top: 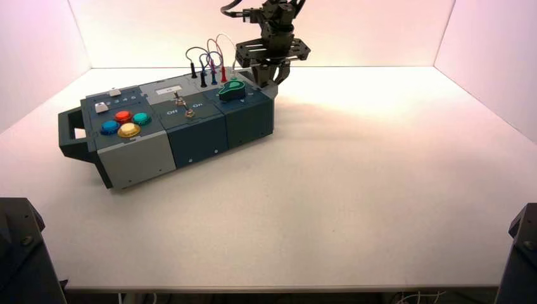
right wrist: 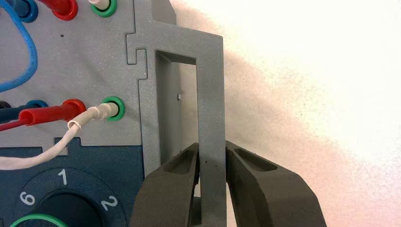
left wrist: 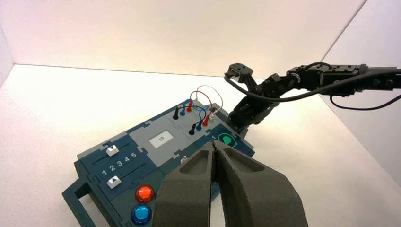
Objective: Move the top slider to position 4.
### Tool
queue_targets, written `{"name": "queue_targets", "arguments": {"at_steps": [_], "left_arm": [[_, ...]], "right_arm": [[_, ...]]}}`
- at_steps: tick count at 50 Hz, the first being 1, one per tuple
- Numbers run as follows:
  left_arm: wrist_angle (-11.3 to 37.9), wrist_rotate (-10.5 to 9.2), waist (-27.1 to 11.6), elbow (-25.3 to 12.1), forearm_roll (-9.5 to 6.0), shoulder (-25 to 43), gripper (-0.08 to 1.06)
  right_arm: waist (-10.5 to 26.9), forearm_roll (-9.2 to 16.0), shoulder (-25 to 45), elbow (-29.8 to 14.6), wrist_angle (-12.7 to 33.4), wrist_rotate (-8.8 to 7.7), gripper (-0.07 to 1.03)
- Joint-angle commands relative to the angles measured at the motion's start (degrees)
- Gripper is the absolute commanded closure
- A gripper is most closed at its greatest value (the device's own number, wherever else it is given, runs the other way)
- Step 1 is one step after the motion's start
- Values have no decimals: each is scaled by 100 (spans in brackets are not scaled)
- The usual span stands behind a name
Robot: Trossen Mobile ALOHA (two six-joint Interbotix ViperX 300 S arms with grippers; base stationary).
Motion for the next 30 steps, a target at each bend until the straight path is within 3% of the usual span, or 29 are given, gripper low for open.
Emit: {"name": "queue_targets", "arguments": {"at_steps": [1,16,30], "left_arm": [[-62,18,26,-114,9,35,101],[-79,35,35,-114,9,79,101],[-79,44,35,-114,9,70,101]], "right_arm": [[185,44,-264,-79,35,26,99],[123,-26,-475,105,334,62,99],[-264,-79,-984,993,229,105,99]]}}
